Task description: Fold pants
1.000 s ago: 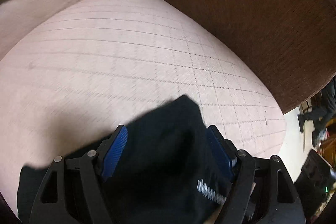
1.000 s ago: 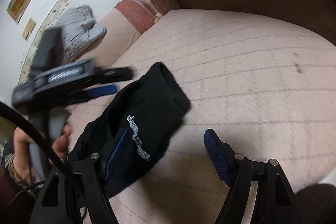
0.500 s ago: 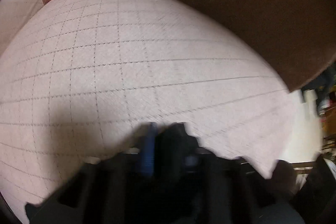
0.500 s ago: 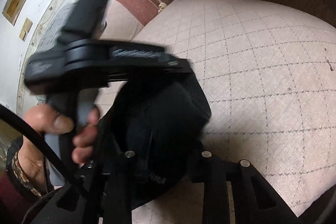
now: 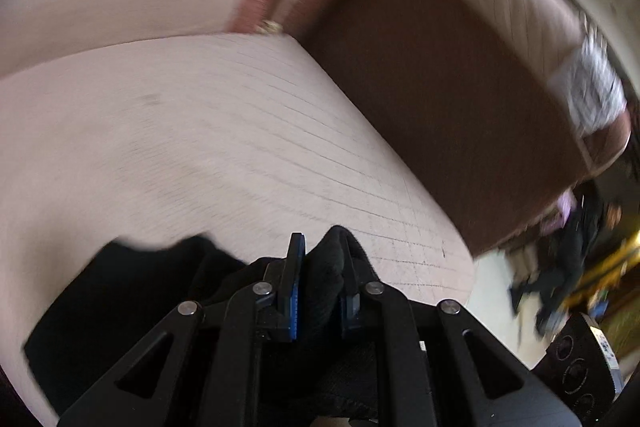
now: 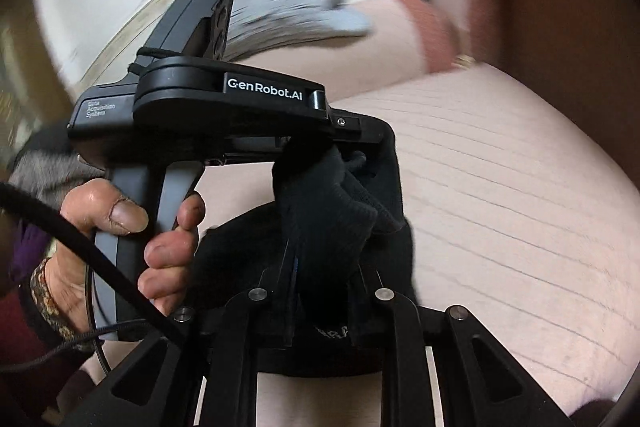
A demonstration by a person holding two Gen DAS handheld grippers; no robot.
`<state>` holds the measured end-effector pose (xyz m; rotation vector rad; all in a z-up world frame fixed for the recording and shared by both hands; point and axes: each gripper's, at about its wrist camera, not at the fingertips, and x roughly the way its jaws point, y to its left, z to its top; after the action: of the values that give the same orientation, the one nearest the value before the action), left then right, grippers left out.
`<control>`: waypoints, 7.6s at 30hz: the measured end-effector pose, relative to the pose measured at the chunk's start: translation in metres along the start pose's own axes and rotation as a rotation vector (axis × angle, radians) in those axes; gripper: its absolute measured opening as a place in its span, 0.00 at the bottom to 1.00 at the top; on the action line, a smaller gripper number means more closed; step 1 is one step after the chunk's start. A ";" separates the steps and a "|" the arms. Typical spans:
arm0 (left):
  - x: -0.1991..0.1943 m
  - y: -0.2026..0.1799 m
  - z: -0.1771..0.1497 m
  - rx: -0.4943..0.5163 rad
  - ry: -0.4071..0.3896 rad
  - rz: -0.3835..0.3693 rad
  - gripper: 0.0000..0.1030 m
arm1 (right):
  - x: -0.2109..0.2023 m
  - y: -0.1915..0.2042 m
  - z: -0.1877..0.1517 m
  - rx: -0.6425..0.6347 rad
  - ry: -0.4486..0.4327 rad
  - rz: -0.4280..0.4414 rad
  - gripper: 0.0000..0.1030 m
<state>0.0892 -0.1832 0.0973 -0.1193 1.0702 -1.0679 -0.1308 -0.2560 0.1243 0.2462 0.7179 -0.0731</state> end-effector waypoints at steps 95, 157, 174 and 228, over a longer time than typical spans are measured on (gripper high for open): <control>-0.100 0.006 -0.170 -0.293 -0.305 0.527 0.73 | -0.049 -0.001 -0.008 0.069 -0.112 -0.038 0.67; -0.052 0.107 -0.152 -0.399 -0.168 0.033 1.00 | 0.157 -0.053 -0.012 0.322 0.354 0.293 0.74; -0.063 0.109 -0.144 -0.466 -0.188 -0.068 0.48 | 0.139 -0.014 0.025 0.244 0.371 0.246 0.20; -0.077 0.132 -0.055 -0.488 -0.275 0.156 0.55 | 0.147 -0.017 0.091 0.231 0.215 0.112 0.26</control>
<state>0.1289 -0.0337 0.0464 -0.5494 1.0504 -0.6121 0.0352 -0.2920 0.0901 0.5204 0.9087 -0.0230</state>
